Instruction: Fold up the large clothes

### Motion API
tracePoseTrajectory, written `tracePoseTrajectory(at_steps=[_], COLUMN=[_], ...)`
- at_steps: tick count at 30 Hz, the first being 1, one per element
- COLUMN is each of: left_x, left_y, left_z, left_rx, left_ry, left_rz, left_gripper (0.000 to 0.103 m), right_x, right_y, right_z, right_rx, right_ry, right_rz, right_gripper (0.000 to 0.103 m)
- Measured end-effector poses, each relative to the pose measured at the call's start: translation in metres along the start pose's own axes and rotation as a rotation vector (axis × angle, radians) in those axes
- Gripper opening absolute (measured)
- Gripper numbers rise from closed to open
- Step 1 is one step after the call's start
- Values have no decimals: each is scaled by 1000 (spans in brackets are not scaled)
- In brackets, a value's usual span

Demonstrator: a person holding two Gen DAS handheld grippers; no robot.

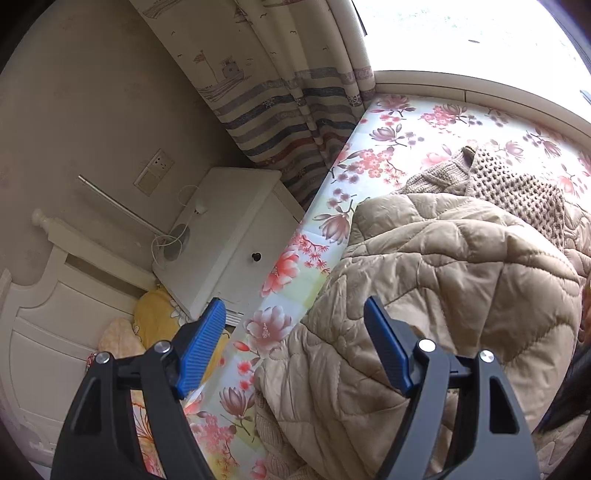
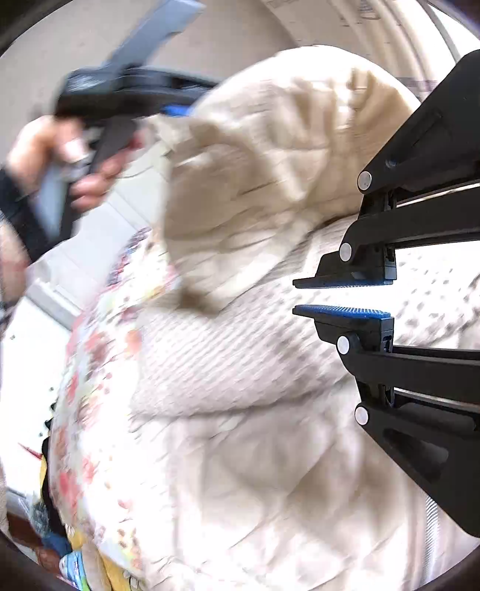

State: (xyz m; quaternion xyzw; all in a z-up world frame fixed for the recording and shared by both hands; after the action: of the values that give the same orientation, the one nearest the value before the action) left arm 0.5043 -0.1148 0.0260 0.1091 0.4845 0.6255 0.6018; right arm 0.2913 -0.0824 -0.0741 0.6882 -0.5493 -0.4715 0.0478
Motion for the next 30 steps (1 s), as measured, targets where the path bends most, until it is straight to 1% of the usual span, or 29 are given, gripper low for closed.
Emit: tracePoseTrajectory(at_steps=[1,2,3,4,5,7,8,9,10,11,12,13,14,15,17,18,19,20,21,22,23,24,25,26,27,28,29,30], left_x=[-1,-2,-3,-3,-3,-4,-4,-4,-4,-4,-3,-2,0,3,10,14,18,21,25,28,30,33,36,38,41,44,49,53], left_y=[2,5,8,10,11,13,14,15,16,18,19,20,19,17,10,5,1,-2,-6,-7,-6,-4,-2,1,4,8,10,12], left_z=[1,1,2,3,5,10,14,16,19,21,23,24,26,27,26,25,23,21,15,9,2,-10,-20,-33,-48,-66,-85,-98], left_rx=[-3,-3,-3,-5,-11,-29,-42,-50,-62,-67,-70,-70,-69,-66,-58,-54,-49,-36,2,34,69,121,160,198,217,226,244,254], left_ry=[6,10,12,12,12,11,9,7,4,3,5,9,16,25,41,50,59,72,94,111,130,155,172,185,187,182,178,176], left_rz=[-5,-11,-16,-19,-17,-6,-2,1,2,-1,-11,-20,-26,-28,-25,-21,-16,-11,-7,-4,-1,0,-4,-6,-9,-15,-21,-22], left_gripper=[76,76,76,76,76,76,76,76,76,76,77,80,80,80,80,80,80,80,80,80,80,79,79,79,79,79,79,79], right_x=[-13,-24,-40,-54,-70,-88,-96,-100,-98,-95,-88,-76,-59,-48,-6,17,38,60,74,88,99,107,116,131,143,154,162,171], right_y=[-10,-27,-47,-69,-90,-113,-118,-116,-107,-92,-76,-62,-47,-38,-15,-1,7,7,0,-2,-2,-4,-6,-3,-1,6,14,27], right_z=[1,-2,3,3,-3,-19,-21,-21,-16,-6,2,7,9,8,-6,-14,-26,-41,-55,-70,-86,-106,-128,-153,-167,-176,-179,-182], right_rx=[10,14,21,61,140,275,313,328,294,241,195,151,111,91,66,69,89,107,119,148,201,267,354,444,464,435,429,475], right_ry=[19,30,39,56,70,61,77,82,87,90,87,74,51,21,-61,-105,-138,-166,-178,-190,-214,-242,-282,-358,-435,-513,-558,-601], right_rz=[-14,1,47,90,121,138,118,121,113,83,63,62,66,70,100,116,144,199,243,264,266,272,297,350,381,389,385,379], right_gripper=[4,4,4,4,4,4,4,4,4,4,4,4,4,4,4,4,4,4,4,4,4,4,4,4,4,4,4,4])
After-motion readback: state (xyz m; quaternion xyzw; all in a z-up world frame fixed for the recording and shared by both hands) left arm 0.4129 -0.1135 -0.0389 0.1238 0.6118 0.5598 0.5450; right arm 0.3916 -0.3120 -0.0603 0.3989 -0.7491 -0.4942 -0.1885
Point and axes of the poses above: each gripper's, at about its wrist camera, not at the fingertips, and y roughly against the way its jaws point, z to its left, x to its underside, the point moved 5 cm from there along -y, roughly the way its jaws point, and after that the axes turned 5 degrees about -x, right-handed, at the moved point
